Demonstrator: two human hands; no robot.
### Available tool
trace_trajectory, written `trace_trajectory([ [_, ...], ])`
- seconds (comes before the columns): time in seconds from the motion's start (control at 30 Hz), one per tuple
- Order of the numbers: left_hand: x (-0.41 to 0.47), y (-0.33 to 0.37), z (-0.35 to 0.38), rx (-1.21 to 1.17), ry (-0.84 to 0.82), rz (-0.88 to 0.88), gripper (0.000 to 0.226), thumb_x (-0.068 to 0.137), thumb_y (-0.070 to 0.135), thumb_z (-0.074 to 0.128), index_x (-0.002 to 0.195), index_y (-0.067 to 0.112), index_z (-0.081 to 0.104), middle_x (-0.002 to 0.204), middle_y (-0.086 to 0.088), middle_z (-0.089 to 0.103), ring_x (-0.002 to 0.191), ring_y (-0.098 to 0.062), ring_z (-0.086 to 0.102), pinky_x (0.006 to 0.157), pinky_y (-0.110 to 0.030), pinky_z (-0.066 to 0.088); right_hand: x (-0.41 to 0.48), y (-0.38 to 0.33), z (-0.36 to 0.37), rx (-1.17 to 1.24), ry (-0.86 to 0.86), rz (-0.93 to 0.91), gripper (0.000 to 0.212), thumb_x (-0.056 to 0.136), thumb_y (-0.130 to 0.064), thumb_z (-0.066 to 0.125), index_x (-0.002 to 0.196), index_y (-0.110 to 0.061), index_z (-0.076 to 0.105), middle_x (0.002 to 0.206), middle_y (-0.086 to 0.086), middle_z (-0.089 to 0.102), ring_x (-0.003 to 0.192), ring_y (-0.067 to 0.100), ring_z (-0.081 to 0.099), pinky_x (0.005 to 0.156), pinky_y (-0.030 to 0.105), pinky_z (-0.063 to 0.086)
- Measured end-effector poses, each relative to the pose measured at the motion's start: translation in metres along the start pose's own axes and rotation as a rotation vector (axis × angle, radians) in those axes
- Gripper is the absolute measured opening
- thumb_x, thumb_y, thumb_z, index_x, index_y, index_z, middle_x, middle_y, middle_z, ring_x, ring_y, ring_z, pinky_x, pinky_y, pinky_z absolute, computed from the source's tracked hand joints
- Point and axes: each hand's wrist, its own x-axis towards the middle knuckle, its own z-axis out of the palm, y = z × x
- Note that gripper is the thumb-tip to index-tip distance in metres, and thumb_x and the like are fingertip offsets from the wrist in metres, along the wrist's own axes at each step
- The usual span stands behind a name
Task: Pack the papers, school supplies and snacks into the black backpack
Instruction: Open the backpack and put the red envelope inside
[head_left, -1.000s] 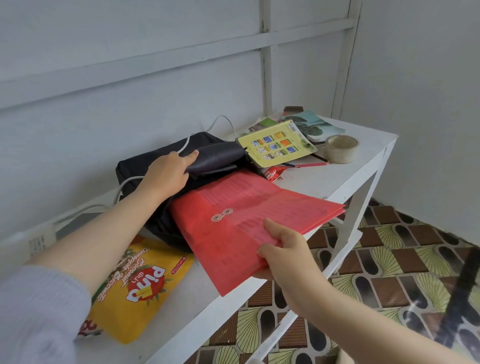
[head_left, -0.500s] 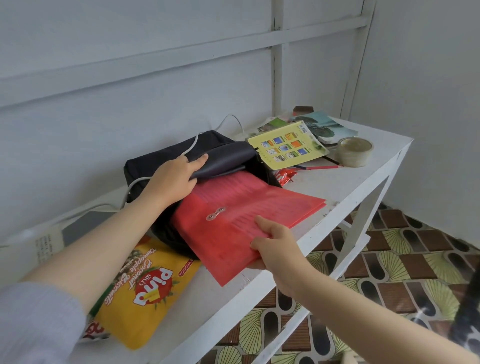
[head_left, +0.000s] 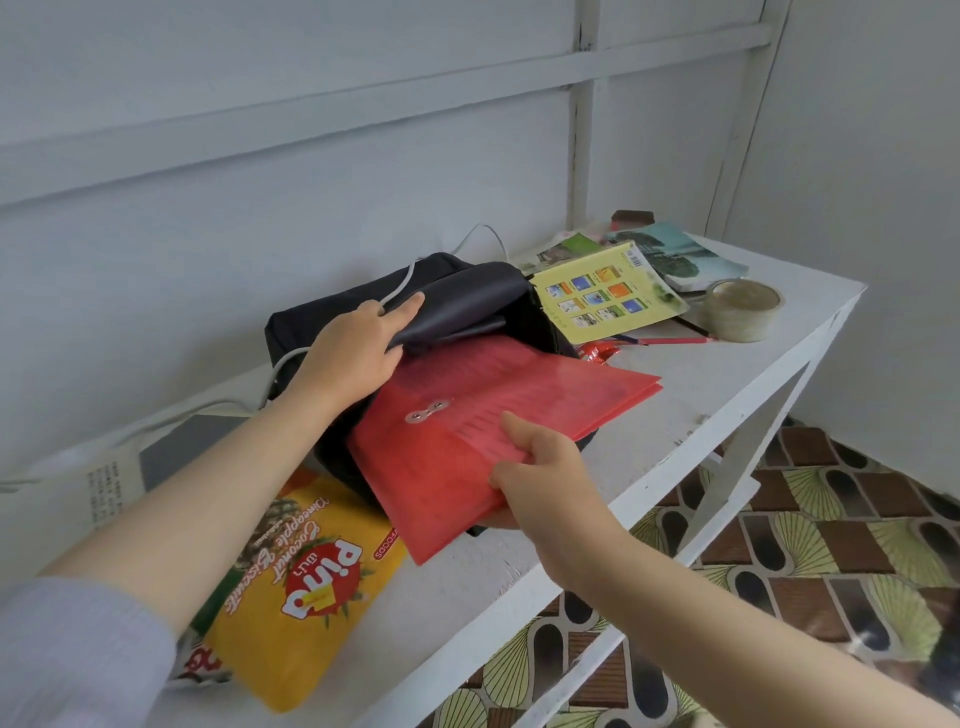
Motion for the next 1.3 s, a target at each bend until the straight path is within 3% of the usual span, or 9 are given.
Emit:
trace_trajectory([
  [0.1,0.003,-0.003,-0.003,0.015,0.028,0.019,0.06,0.09,0.013,0.052,0.144,0.025,0.032,0.09,-0.014,0.049,0.07,-0.032,0.053,0.061,-0.039,0.045,-0.005,-0.001,-0.001,0.061,-0.004,0.016,0.062,0.091,0.005,0.039,0.147,-0.02,0.029,0.113,-0.012,0.048,0.097,0.022,0.063,0.077,0.038,0.058],
  [0.23,0.004,-0.005,-0.004,0.007,0.032,0.043,0.06,0.089,0.013,0.054,0.144,0.025,0.033,0.09,-0.014,0.05,0.07,-0.032,0.053,0.061,-0.038,0.045,0.001,0.002,0.002,0.076,0.011,0.037,0.061,0.092,0.004,0.039,0.146,-0.022,0.03,0.131,-0.008,0.044,0.099,0.018,0.061,0.079,0.037,0.058],
  [0.43,0.002,-0.006,-0.002,-0.014,0.047,0.078,0.061,0.086,0.01,0.057,0.142,0.024,0.037,0.091,-0.016,0.052,0.068,-0.035,0.055,0.06,-0.041,0.047,0.01,0.001,0.018,0.151,-0.013,0.072,0.06,0.094,0.005,0.037,0.147,-0.022,0.028,0.114,-0.015,0.042,0.079,0.007,0.056,0.067,0.024,0.058],
  [0.63,0.004,-0.013,-0.003,-0.022,0.078,0.065,0.06,0.086,0.009,0.057,0.141,0.023,0.039,0.088,-0.016,0.052,0.069,-0.036,0.055,0.06,-0.043,0.048,0.009,-0.008,0.013,0.134,-0.024,0.079,0.058,0.092,0.008,0.037,0.143,-0.019,0.037,0.123,-0.008,0.041,0.09,0.015,0.058,0.059,0.025,0.059],
  [0.77,0.007,-0.016,-0.004,-0.01,0.083,0.052,0.06,0.087,0.01,0.055,0.142,0.024,0.037,0.092,-0.017,0.053,0.073,-0.037,0.056,0.063,-0.044,0.048,0.008,-0.023,-0.01,0.137,-0.049,0.116,0.055,0.089,0.012,0.036,0.137,-0.012,0.045,0.123,0.011,0.049,0.077,0.023,0.059,0.049,0.027,0.056],
  [0.87,0.007,-0.016,-0.005,-0.017,0.073,0.056,0.06,0.087,0.009,0.056,0.142,0.024,0.037,0.093,-0.017,0.053,0.075,-0.037,0.056,0.064,-0.045,0.049,0.01,-0.03,-0.027,0.104,-0.058,0.131,0.052,0.087,0.013,0.038,0.132,-0.009,0.051,0.116,0.014,0.052,0.081,0.028,0.06,0.056,0.034,0.06],
  [1.07,0.003,-0.011,-0.003,-0.035,0.074,0.1,0.062,0.084,0.007,0.059,0.141,0.023,0.039,0.094,-0.017,0.054,0.072,-0.036,0.056,0.062,-0.042,0.048,0.019,-0.022,-0.026,0.152,-0.033,0.165,0.053,0.088,0.012,0.038,0.134,-0.011,0.05,0.13,0.015,0.046,0.1,0.034,0.058,0.058,0.034,0.06],
  [1.2,-0.002,-0.006,-0.003,-0.041,0.061,0.123,0.063,0.083,0.006,0.06,0.14,0.022,0.041,0.094,-0.017,0.054,0.069,-0.036,0.056,0.06,-0.042,0.049,0.024,-0.009,-0.004,0.291,-0.02,0.181,0.057,0.091,0.012,0.038,0.14,-0.016,0.042,0.131,0.005,0.042,0.102,0.025,0.055,0.059,0.031,0.059],
  [1.3,-0.004,-0.002,-0.002,-0.02,0.039,0.104,0.062,0.084,0.008,0.058,0.141,0.023,0.039,0.096,-0.017,0.054,0.072,-0.037,0.057,0.061,-0.042,0.048,0.026,-0.003,0.01,0.258,-0.027,0.165,0.058,0.092,0.01,0.036,0.142,-0.018,0.038,0.126,-0.002,0.038,0.104,0.023,0.052,0.061,0.027,0.059],
])
